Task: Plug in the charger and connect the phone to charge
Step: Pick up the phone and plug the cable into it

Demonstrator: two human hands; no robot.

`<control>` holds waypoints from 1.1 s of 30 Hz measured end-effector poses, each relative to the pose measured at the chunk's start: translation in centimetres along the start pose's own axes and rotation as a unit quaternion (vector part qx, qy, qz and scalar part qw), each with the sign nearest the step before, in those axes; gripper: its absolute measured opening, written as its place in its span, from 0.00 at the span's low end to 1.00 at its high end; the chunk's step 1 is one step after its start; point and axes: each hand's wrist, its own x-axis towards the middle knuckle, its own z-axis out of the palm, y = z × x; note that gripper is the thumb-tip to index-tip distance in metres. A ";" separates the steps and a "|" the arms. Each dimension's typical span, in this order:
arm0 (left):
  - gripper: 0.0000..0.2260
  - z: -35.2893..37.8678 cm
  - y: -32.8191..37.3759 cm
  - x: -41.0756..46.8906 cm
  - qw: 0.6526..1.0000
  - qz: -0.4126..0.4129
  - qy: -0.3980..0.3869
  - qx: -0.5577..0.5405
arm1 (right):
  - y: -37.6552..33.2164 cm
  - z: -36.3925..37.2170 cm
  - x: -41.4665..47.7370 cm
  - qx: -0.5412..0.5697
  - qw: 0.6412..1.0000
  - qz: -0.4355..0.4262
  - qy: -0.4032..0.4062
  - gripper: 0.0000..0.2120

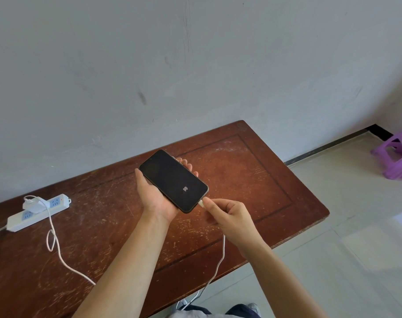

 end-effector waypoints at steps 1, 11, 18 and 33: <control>0.38 0.0 0.2 0.1 1.000 0.001 -0.006 0.011 | 0.0 -0.1 0.1 0.009 1.000 0.004 0.005 0.11; 0.40 0.6 0.0 0.3 0.999 -0.015 -0.012 0.051 | -0.1 0.1 1.0 0.098 0.994 0.031 0.033 0.10; 0.41 0.9 -0.3 0.0 0.995 -0.011 -0.023 0.092 | 0.4 0.0 0.9 0.092 0.994 0.041 0.036 0.09; 0.43 1.2 -0.5 -0.7 0.991 0.001 -0.011 0.131 | 1.1 -0.2 0.4 0.089 0.995 0.029 0.026 0.10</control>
